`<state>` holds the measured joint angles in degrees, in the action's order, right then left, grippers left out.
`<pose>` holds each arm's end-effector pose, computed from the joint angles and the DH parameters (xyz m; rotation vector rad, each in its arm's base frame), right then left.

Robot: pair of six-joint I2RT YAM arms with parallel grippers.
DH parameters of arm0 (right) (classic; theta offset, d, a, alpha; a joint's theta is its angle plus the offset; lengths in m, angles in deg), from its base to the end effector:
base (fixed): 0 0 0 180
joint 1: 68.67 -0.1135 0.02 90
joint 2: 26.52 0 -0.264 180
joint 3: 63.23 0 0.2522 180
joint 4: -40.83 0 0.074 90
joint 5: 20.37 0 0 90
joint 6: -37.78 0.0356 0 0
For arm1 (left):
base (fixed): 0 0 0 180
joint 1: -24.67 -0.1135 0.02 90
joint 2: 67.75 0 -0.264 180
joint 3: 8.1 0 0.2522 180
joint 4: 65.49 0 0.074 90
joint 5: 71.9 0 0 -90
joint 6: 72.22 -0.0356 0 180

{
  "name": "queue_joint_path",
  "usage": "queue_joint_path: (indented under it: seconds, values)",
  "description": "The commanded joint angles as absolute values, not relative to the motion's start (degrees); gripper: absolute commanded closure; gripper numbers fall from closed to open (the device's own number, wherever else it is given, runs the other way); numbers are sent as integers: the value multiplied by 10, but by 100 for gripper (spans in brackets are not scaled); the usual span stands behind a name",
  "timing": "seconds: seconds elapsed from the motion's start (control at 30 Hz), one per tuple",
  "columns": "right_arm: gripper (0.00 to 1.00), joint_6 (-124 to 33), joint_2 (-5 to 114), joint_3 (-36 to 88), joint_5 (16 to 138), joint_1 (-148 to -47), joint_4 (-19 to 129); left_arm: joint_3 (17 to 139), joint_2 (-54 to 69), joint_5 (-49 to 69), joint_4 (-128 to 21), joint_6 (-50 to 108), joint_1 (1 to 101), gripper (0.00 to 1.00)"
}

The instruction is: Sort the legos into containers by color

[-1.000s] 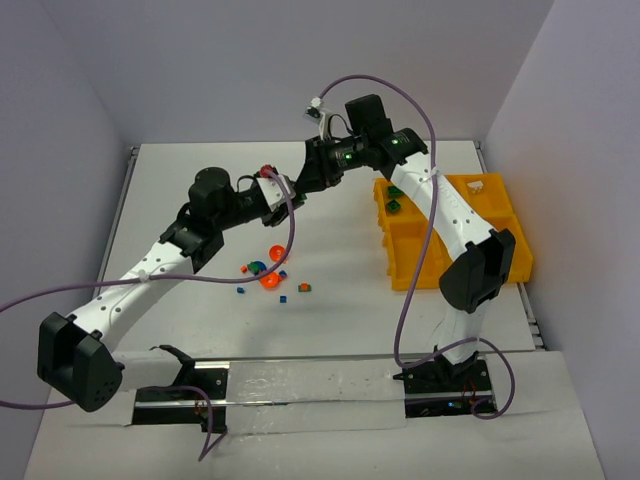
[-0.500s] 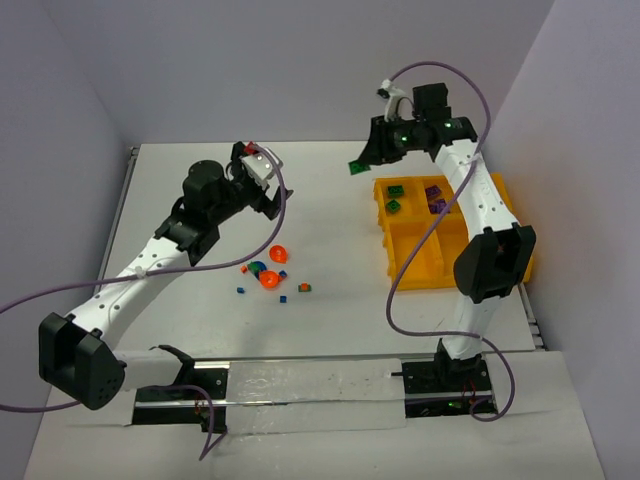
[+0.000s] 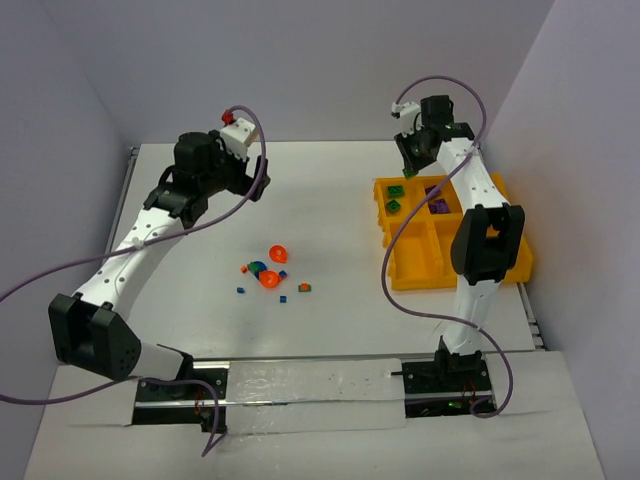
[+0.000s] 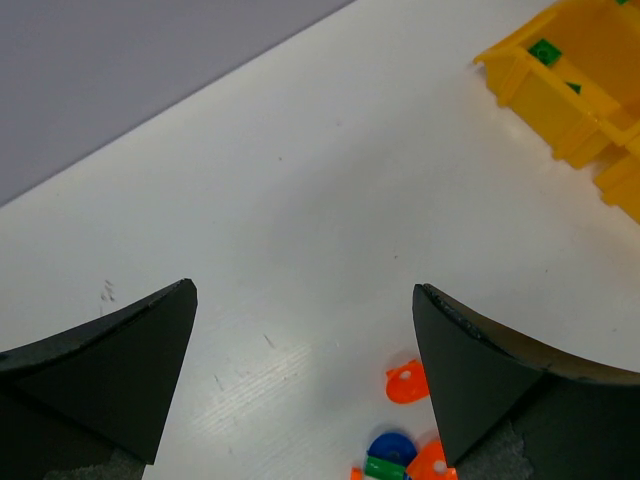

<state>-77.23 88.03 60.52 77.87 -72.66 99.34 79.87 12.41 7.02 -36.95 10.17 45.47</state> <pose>0.4484 0.0364 0.3111 -0.6681 2.3254 0.0077 0.3029 -0.1224 0.3693 0.6009 1.8451 -0.3402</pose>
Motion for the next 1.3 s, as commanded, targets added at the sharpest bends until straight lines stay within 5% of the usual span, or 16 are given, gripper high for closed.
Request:
queue_joint_path:
  seconds: [0.0, 0.93, 1.13, 1.27]
  values:
    - [100, -847, 882, 597, 725, -736, 960, 829, 129, 44, -325, 114, 454, 1]
    - [98, -940, 921, 557, 598, -805, 979, 808, 144, 76, -320, 108, 453, 1]
    - [53, -925, 926, 559, 596, -805, 1003, 799, 145, 82, -323, 112, 452, 1]
    - [34, -915, 925, 578, 597, -805, 1017, 783, 140, 72, -331, 113, 449, 1]
